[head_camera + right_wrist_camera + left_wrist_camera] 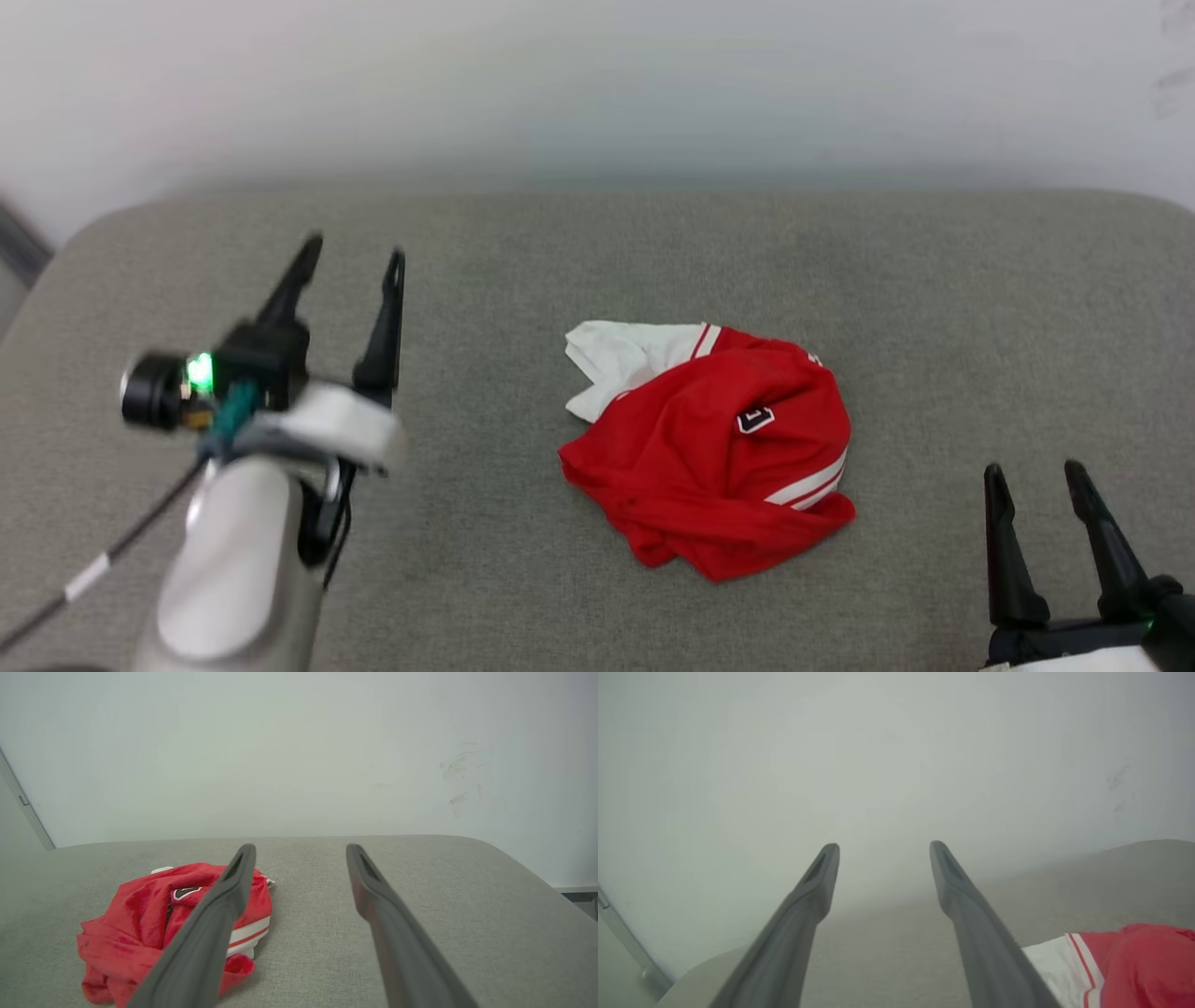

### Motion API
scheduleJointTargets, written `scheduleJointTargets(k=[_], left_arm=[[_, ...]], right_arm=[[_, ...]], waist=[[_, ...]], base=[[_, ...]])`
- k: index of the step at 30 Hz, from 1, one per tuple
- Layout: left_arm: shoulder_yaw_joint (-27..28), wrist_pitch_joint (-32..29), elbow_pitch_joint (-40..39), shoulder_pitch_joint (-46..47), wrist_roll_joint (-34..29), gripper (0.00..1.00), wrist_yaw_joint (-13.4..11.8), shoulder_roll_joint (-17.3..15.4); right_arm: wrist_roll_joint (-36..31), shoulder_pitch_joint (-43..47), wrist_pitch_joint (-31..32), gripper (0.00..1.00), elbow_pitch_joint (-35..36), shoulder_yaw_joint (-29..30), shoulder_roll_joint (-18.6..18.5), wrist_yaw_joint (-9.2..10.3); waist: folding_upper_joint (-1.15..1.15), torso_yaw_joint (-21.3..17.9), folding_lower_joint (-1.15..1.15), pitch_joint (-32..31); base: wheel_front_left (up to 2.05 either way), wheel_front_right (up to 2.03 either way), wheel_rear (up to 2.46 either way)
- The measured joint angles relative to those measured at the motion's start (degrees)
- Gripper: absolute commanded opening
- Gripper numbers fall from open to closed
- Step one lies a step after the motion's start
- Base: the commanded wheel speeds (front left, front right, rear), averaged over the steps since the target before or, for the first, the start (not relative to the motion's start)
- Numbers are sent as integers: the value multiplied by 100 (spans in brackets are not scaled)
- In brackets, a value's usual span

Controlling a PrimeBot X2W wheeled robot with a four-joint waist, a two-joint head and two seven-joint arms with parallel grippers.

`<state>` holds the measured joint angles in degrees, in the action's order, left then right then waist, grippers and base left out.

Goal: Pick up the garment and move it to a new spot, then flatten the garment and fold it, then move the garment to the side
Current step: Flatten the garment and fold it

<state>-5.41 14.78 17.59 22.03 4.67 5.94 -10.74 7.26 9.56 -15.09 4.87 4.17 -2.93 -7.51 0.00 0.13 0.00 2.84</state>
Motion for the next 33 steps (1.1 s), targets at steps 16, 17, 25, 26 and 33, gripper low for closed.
scheduleJointTargets(k=[16,17,25,26,33], left_arm=[[-2335,-3362,1251,3701,1826,100,140,-861],[-2620,-3764,1245,3844,2105,100,141,-947],[-4325,-6105,802,4692,4066,100,145,-1514],[-4509,-6312,772,4781,4179,100,145,-1553],[-5610,-7249,1071,5167,4811,100,145,-1750]], right_arm=[[-27,-641,0,100,276,-49,1,0],[-26,-667,0,100,280,-59,1,0],[-27,-1010,0,100,397,-149,-2,0],[-27,-1063,1,100,403,-169,-1,0],[18,-1457,0,100,438,-318,0,0]], waist=[[0,-465,1,1101],[0,-501,1,1157],[0,-730,1,1685],[0,-753,1,1762],[0,-1026,1,2414]], base=[[0,0,0],[0,0,0],[0,0,0],[0,0,0],[0,0,0]])
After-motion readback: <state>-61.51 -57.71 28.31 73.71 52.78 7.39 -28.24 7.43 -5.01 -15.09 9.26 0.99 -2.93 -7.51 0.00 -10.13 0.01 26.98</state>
